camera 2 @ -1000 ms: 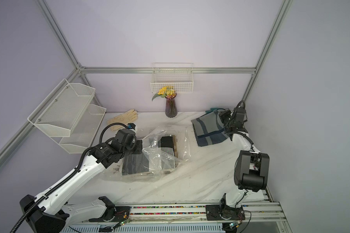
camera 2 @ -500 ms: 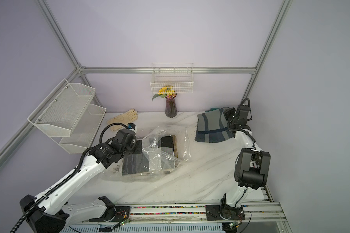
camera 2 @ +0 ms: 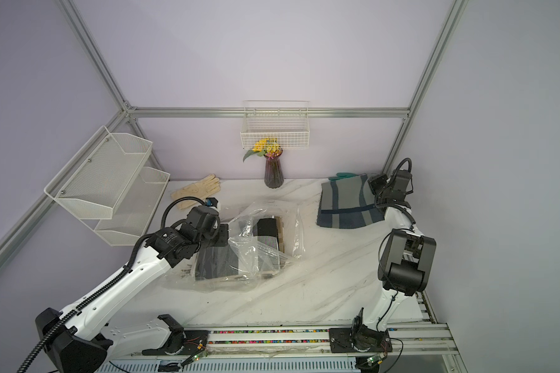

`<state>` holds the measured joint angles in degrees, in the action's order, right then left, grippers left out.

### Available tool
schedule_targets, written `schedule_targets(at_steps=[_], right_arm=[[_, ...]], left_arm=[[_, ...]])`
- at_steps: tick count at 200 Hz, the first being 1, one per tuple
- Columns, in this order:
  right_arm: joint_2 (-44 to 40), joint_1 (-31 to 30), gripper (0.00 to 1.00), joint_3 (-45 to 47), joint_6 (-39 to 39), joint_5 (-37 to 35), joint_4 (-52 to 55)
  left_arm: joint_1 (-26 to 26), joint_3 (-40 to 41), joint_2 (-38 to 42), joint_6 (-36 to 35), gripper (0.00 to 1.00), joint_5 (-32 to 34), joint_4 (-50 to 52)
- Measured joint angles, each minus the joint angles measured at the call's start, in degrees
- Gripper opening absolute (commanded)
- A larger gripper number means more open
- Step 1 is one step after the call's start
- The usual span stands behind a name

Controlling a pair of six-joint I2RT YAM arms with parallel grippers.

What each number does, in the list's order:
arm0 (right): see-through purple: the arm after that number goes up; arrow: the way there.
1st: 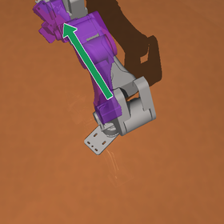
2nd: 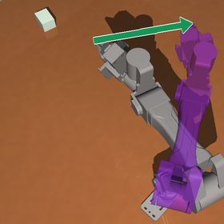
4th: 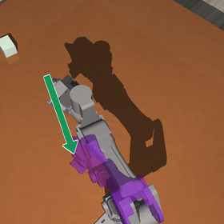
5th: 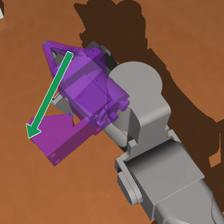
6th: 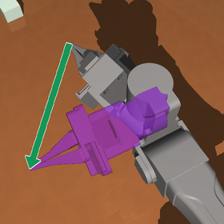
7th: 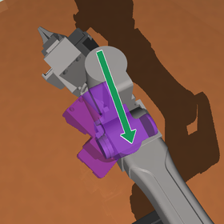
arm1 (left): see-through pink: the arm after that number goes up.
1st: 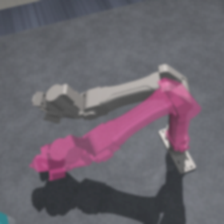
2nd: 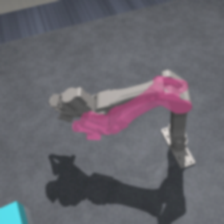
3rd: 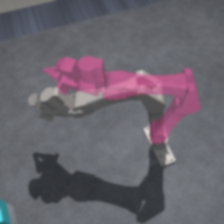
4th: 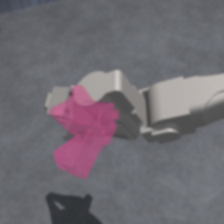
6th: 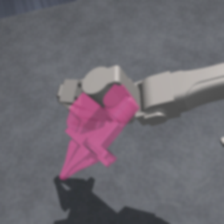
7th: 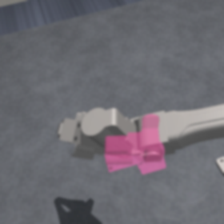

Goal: Take the scarf out of the vacuum bag
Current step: Place the scarf at the corner of the board.

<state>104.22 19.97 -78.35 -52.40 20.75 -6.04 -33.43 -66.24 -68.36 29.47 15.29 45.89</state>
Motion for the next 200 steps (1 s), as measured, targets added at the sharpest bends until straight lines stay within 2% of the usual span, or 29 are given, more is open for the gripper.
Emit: schedule_targets(at_steps=[115, 135, 155, 165, 186, 200], right_arm=[[11.63, 1.66, 0.00, -6.78, 0.22, 1.79, -3.67], [13.60, 1.95, 0.10, -8.20, 0.17, 1.81, -3.82], [15.15, 2.34, 0.25, -8.87, -0.07, 1.79, -3.96], [15.80, 2.64, 0.37, -9.05, -0.02, 1.70, -4.11], [17.16, 3.43, 0.69, -9.77, -0.50, 1.53, -4.35], [17.90, 3.82, 0.83, -10.62, -0.50, 1.22, -3.72]], left_arm=[[0.04, 0.00, -1.07, -0.07, 0.00, -0.07, -0.09], [0.04, 0.00, -1.22, -0.09, 0.00, -0.79, -0.28], [0.04, 0.00, -1.31, -0.11, 0.00, -1.79, -0.50], [0.04, 0.00, -1.31, -0.09, 0.00, -2.12, -0.57], [0.04, 0.00, -1.31, -0.07, 0.00, -3.04, -0.90], [0.04, 0.00, -1.31, 0.00, 0.00, -3.65, -1.25]])
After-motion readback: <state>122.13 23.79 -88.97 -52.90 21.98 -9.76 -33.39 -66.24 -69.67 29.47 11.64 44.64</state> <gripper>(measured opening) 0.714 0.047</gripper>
